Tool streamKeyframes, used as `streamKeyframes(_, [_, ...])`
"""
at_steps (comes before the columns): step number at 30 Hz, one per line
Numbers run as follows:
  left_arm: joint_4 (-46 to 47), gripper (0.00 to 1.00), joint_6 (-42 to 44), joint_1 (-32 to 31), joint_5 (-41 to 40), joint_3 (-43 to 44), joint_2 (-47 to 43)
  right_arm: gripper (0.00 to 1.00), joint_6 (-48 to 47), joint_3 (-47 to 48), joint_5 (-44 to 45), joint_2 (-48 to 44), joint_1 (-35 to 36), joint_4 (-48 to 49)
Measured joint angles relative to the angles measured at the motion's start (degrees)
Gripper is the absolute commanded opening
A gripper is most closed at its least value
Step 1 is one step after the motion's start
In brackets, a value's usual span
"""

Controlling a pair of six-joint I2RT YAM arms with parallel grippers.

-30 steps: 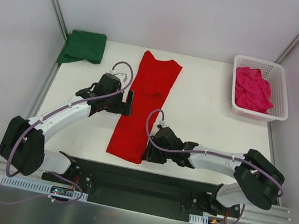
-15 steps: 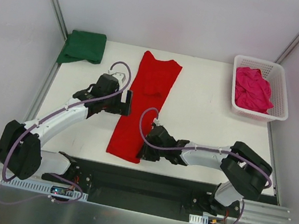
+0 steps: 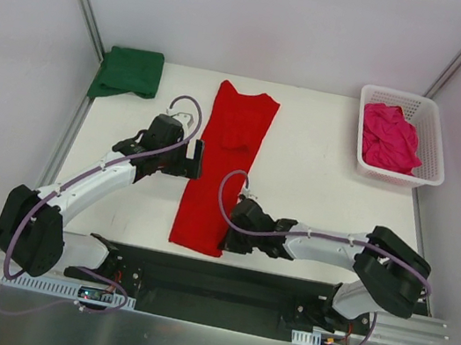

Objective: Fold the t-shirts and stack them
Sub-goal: Rotate the tshirt 90 degrees

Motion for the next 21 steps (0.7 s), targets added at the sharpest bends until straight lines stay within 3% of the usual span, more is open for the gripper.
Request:
streamKeyframes(9, [0.0,0.99,-0.6,0.0,0.1,-0.2,0.0,0.03,0.1,-0.9,5.9,-10.0,1.6,-12.5])
streamKeyframes(10, [0.0,0.99,-0.6,0.0,0.1,-0.2,0.0,0.08,0.1,-0.9,6.3,-10.6,1.6,-13.4])
streamKeyframes(11, [0.0,0.99,-0.6,0.0,0.1,-0.2,0.0,0.22,0.0,-0.9,6.6,-11.1,1.6,-14.4])
streamKeyframes(13, [0.0,0.99,-0.6,0.0,0.1,-0.2,0.1,0.36,0.0,-0.8,7.3,-11.5,1.6,-16.1])
streamKeyframes(21, [0.0,1.00,-0.6,0.0,0.3,-0.2,0.5,0.43,-0.4,1.2,10.4,-11.3,3.4,-23.9])
